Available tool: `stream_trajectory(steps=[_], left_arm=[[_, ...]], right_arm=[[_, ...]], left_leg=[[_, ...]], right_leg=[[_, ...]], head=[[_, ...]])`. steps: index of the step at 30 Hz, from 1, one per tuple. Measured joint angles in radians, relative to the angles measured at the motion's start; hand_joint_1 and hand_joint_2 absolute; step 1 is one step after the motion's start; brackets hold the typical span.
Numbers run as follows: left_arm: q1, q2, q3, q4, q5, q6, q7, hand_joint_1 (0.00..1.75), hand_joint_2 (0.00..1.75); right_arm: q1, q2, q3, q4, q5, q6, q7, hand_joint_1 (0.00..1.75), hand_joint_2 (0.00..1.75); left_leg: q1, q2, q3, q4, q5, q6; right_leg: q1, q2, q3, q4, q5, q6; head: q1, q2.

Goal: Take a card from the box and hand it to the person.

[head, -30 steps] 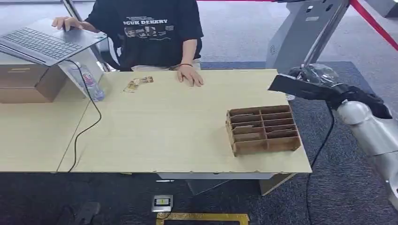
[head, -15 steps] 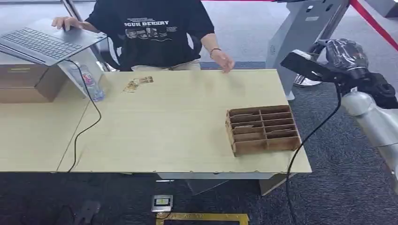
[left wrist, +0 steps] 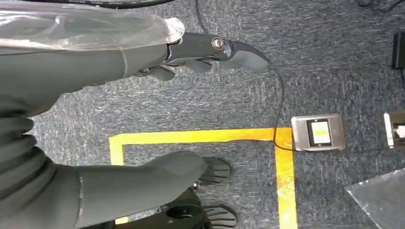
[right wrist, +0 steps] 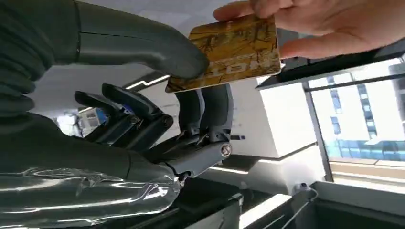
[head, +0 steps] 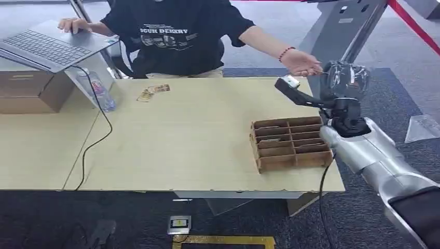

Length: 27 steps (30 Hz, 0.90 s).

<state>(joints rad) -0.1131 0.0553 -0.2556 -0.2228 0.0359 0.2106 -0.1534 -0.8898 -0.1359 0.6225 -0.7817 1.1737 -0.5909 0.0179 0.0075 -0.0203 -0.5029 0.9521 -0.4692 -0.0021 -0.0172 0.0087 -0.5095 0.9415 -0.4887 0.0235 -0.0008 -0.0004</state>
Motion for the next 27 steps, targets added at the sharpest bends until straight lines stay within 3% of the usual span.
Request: stream_trajectory(steps=[8,9,10,11,19,22,23,27], left_arm=[[-0.001,-0.001,-0.007,0.000,-0.009,-0.002,0.011,0.00,1.75],[-0.001,-0.001,-0.009,0.000,-0.010,-0.002,0.012,0.00,1.75],[-0.002,-0.002,-0.010,0.000,-0.011,-0.003,0.014,0.00,1.75],[-0.003,-0.002,-0.013,0.000,-0.012,-0.005,0.014,0.00,1.75],[-0.007,-0.001,-0.024,0.000,-0.005,-0.010,0.017,0.00,1.75],[-0.006,0.002,-0.024,0.000,0.000,-0.011,0.013,0.00,1.75],[-0.004,0.004,-0.024,0.000,0.005,-0.012,0.009,0.00,1.75],[0.002,0.008,-0.024,0.001,0.014,-0.013,-0.003,0.00,1.75]], right_arm=[[-0.002,0.066,0.031,0.115,0.081,0.060,0.085,1.75,1.75],[-0.003,0.071,0.033,0.125,0.089,0.079,0.091,1.66,1.75],[-0.005,0.076,0.035,0.137,0.097,0.103,0.096,0.35,1.75],[-0.008,0.081,0.037,0.148,0.100,0.123,0.096,0.00,1.75],[-0.016,0.100,0.027,0.184,-0.040,0.325,-0.043,0.00,1.75],[-0.019,0.100,0.015,0.179,-0.085,0.377,-0.068,0.00,1.75],[-0.020,0.098,-0.002,0.153,-0.130,0.433,-0.082,0.00,1.75],[-0.001,0.076,-0.029,0.062,-0.197,0.529,-0.072,0.00,1.75]], left_leg=[[0.000,0.000,0.000,0.000,0.000,0.000],[0.000,0.000,0.000,0.000,0.000,0.000],[0.000,0.000,0.000,0.000,0.000,0.000],[0.000,0.000,0.000,0.000,0.000,0.000],[0.000,0.000,0.000,0.001,0.000,0.000],[0.000,0.000,0.001,0.001,0.000,0.000],[0.000,0.001,0.002,0.001,0.000,0.000],[0.000,0.001,0.002,0.001,0.000,0.000]], right_leg=[[0.000,0.000,0.000,0.000,0.000,0.000],[0.000,0.000,0.000,0.000,0.000,0.000],[0.000,0.000,0.000,0.000,0.000,0.000],[0.000,0.000,0.000,0.000,0.000,0.000],[0.000,0.000,0.000,0.000,0.000,0.000],[0.000,0.000,0.000,0.000,0.000,0.000],[0.000,0.001,0.000,0.000,0.000,0.000],[0.000,0.002,0.000,0.000,0.000,0.000]], head=[[0.000,0.000],[0.000,0.000],[0.000,0.000],[0.000,0.000],[0.000,0.000],[0.000,0.000],[0.000,0.000],[0.000,0.000]])
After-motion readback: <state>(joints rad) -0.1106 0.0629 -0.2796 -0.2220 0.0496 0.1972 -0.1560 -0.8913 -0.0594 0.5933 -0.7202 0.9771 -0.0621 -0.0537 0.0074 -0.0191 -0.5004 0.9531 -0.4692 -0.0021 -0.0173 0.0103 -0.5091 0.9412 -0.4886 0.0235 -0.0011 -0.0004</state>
